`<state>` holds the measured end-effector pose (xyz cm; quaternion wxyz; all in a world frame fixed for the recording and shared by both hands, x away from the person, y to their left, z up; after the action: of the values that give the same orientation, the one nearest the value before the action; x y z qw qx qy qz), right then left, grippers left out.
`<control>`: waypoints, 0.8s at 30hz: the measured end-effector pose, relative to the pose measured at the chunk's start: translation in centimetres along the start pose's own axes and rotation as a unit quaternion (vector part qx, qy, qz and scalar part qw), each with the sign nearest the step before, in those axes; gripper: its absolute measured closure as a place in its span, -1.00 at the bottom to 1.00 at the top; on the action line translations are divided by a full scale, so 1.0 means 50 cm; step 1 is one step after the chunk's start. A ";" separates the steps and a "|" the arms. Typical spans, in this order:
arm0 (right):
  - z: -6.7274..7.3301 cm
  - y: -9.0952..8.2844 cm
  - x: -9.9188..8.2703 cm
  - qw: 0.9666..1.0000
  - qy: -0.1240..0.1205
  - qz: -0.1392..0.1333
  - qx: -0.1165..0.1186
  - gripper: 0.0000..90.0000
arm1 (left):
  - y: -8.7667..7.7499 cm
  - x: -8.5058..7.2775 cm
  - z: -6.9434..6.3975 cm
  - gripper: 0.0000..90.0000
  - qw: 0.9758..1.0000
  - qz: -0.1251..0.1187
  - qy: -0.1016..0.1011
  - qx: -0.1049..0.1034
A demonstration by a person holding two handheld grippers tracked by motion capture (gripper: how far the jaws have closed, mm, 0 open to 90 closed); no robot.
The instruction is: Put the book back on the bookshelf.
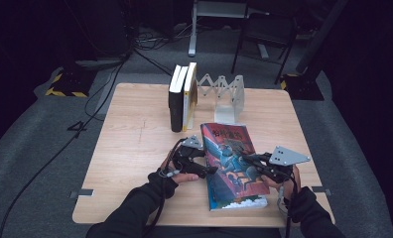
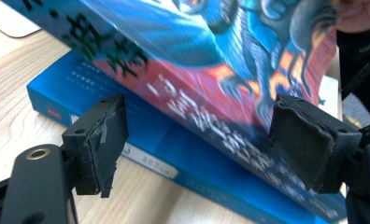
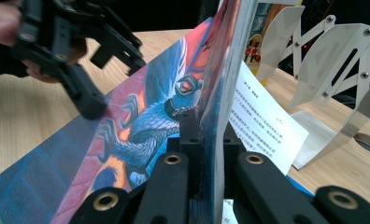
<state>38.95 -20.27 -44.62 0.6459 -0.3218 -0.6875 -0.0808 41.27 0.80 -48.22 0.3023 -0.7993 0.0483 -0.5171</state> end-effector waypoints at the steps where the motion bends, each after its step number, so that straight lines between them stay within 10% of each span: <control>1: 0.001 0.001 0.001 1.000 0.000 -0.002 0.001 0.90 | 0.002 0.005 0.005 -0.54 1.000 -0.003 -0.002 0.003; 4: 0.006 0.004 0.002 1.000 -0.004 -0.002 0.007 0.90 | 0.009 0.024 0.023 -0.52 0.999 -0.019 -0.007 0.025; 13: 0.009 -0.007 0.008 1.000 -0.010 -0.008 0.009 0.87 | 0.001 0.057 0.042 -0.29 0.998 -0.058 -0.027 -0.002; 24: -0.008 -0.027 0.021 1.000 -0.006 -0.026 0.003 0.81 | -0.046 0.108 0.011 0.16 0.995 -0.090 0.051 0.017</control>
<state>38.58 -21.17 -43.15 0.6402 -0.3028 -0.6998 -0.0936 43.69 0.77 -42.83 0.2656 -0.7678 -0.0173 -0.5827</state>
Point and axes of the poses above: each handheld gripper's, and its own axes: y roughly forward along the jaws, x roughly out of its top, z roughly to its left, the point moved 6 cm from there along y, roughly forward along the jaws, and after that the axes turned 3 degrees about -z, right-handed, at the moved point
